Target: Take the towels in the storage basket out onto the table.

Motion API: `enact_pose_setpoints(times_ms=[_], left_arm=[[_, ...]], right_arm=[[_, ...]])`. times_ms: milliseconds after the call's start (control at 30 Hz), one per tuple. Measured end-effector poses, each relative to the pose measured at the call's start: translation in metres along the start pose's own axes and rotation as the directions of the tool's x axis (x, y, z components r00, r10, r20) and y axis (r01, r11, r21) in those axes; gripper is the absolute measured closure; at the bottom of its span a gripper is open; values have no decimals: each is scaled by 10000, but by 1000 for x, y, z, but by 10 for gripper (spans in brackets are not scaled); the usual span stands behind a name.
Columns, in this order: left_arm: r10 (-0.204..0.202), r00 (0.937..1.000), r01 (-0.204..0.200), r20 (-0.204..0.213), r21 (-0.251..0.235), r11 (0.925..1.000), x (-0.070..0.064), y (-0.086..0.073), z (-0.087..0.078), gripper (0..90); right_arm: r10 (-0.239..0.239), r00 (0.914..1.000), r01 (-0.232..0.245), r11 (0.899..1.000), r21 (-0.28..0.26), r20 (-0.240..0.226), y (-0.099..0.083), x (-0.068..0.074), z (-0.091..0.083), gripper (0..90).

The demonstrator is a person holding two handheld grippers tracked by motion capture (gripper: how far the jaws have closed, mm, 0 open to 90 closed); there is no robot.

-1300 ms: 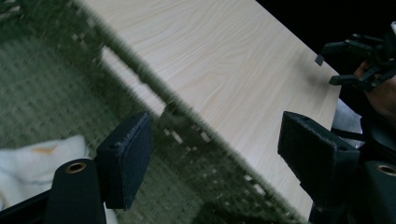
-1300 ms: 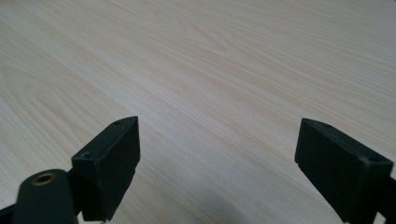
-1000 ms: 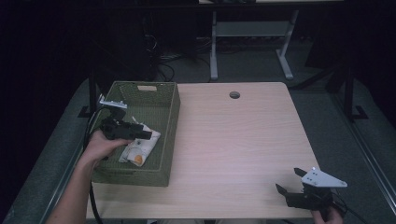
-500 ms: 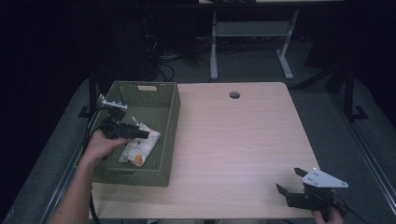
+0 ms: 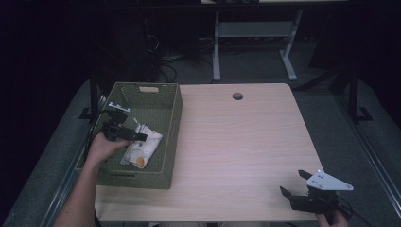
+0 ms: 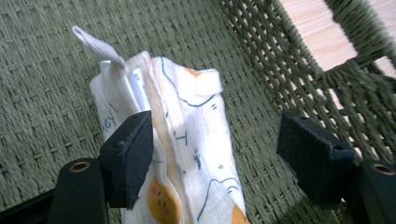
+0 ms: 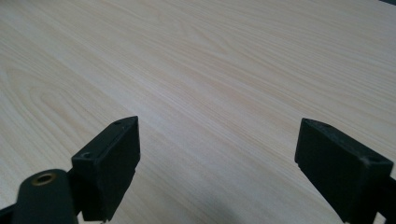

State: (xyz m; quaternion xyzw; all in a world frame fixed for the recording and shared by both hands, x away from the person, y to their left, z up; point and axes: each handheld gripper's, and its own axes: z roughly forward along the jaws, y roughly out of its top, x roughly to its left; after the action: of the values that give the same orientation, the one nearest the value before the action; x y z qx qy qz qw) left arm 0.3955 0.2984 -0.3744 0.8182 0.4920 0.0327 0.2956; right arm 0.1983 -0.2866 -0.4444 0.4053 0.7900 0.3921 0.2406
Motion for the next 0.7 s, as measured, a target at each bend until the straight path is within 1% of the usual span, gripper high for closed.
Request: enact_pose_setpoints(times_ms=[67,133,200,233,267,300,333,367,400,467,500,533,567,600,633,667,700], left_arm=[[38,9998,-37,-182,60,10000,-1,0,1,278],[19,9988,-6,-482,275,9996,-1,0,4,290],[51,9971,-8,-764,566,9984,0,0,7,290],[-67,9953,148,-970,837,9964,2,-1,10,289],[-67,9953,148,-970,837,9964,2,-1,10,289],[-138,9945,226,-1034,847,9962,2,-2,11,289],[-245,9946,329,-1006,831,9960,3,-2,12,289],[-247,9945,336,-1018,869,9957,4,-2,13,291],[-236,9938,344,-1088,984,9946,4,-3,14,291],[-295,9935,428,-1099,1211,9917,6,-3,17,301],[-209,9920,406,-1243,1586,9865,6,-4,21,322],[-209,9920,406,-1243,1586,9865,6,-4,21,322],[-150,9910,379,-1330,1708,9846,5,-4,23,322],[-96,9912,337,-1324,1812,9829,5,-4,25,322],[-86,9901,370,-1399,2015,9788,5,-3,28,327],[-86,9901,370,-1399,2015,9788,5,-3,28,328],[-85,9893,393,-1454,2106,9768,4,-2,30,328]], right_arm=[[-7,10000,7,10000,-8,9,0,0,0,139],[27,10000,-27,10000,-20,-4,0,0,0,138],[4,10000,-4,10000,-19,-2,0,0,0,138],[7,10000,-7,10000,-28,-14,0,1,0,138],[-1,10000,1,10000,-26,-21,0,1,0,139],[-11,10000,11,10000,-23,-19,0,0,0,138],[-11,10000,11,10000,-23,-19,0,0,0,138],[-91,10000,91,10000,-10,-28,0,0,0,138],[-29,10000,29,10000,-20,-26,0,0,0,139],[8,10000,-7,10000,21,-35,-1,0,0,138],[4,10000,-4,10000,10,-42,-1,-1,0,138],[4,10000,-4,10000,10,-42,-1,-1,0,138],[13,10000,-13,10000,-6,-45,-1,-1,0,139],[13,10000,-13,10000,-6,-45,-1,-1,0,139],[-68,9999,68,10000,0,-82,-1,-1,1,139],[-68,9999,68,10000,0,-82,-1,-1,1,139],[-63,9999,63,10000,-9,-105,-1,-1,1,138]])
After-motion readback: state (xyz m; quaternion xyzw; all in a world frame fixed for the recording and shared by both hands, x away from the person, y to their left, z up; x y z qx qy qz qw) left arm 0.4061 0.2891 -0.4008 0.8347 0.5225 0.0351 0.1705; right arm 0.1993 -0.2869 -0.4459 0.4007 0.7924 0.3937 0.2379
